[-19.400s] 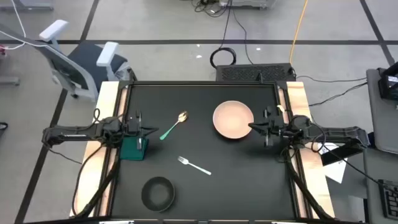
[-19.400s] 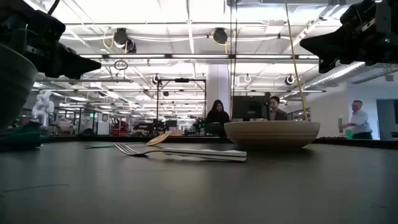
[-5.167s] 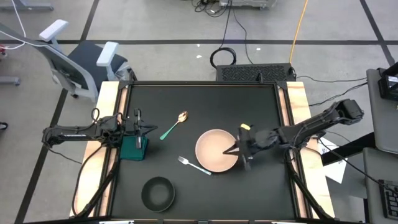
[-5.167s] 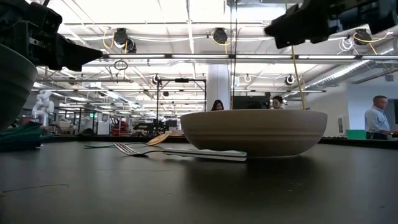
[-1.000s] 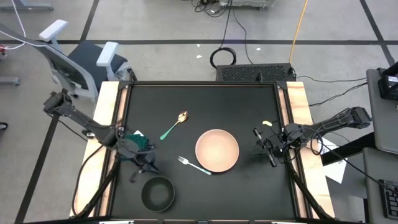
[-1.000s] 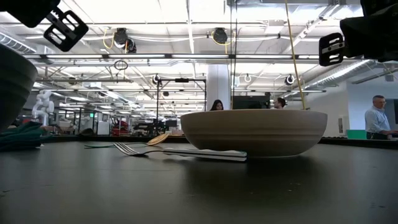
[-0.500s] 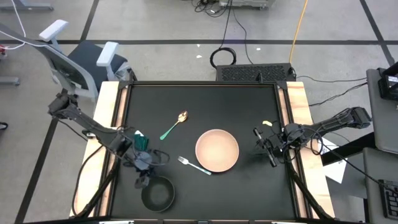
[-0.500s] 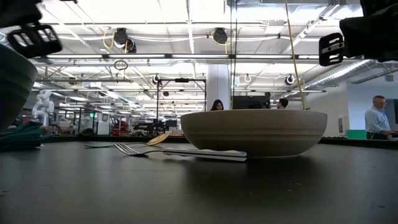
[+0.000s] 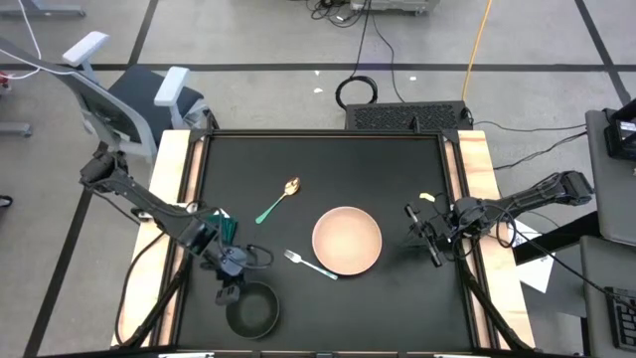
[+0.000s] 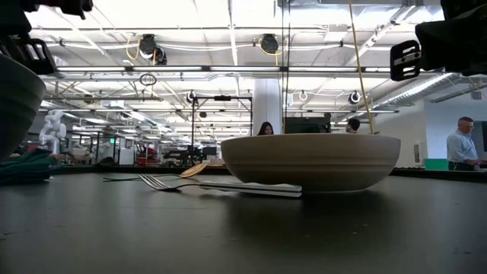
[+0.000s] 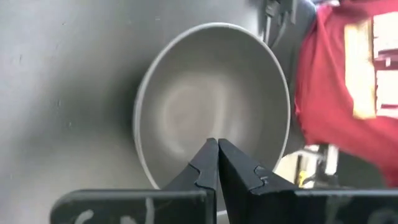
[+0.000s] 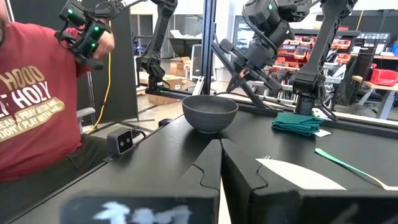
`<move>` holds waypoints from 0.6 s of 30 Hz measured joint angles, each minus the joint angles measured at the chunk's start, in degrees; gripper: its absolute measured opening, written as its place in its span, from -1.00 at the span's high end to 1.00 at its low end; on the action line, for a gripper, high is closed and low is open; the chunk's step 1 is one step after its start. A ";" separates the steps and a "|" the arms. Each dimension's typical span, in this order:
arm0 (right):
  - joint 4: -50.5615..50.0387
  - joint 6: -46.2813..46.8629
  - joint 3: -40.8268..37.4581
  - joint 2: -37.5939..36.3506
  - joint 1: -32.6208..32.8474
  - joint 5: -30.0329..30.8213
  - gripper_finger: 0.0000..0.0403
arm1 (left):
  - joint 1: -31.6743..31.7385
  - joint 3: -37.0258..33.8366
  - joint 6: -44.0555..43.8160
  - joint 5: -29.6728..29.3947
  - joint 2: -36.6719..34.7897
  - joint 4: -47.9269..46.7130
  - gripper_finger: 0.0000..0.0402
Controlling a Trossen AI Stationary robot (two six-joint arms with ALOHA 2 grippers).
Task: Set table place
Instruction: Put the black bowl on top of the brown plate
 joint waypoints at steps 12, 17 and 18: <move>-0.02 0.00 0.00 0.00 0.00 0.00 1.00 | 0.57 0.00 1.59 -1.40 0.00 0.36 0.48; -0.02 0.01 0.00 -0.01 0.01 0.00 1.00 | 0.57 0.00 1.70 -1.39 0.00 0.20 0.15; -0.02 0.00 0.00 -0.01 0.02 0.00 1.00 | 0.69 0.00 1.33 -1.36 0.00 -0.05 0.08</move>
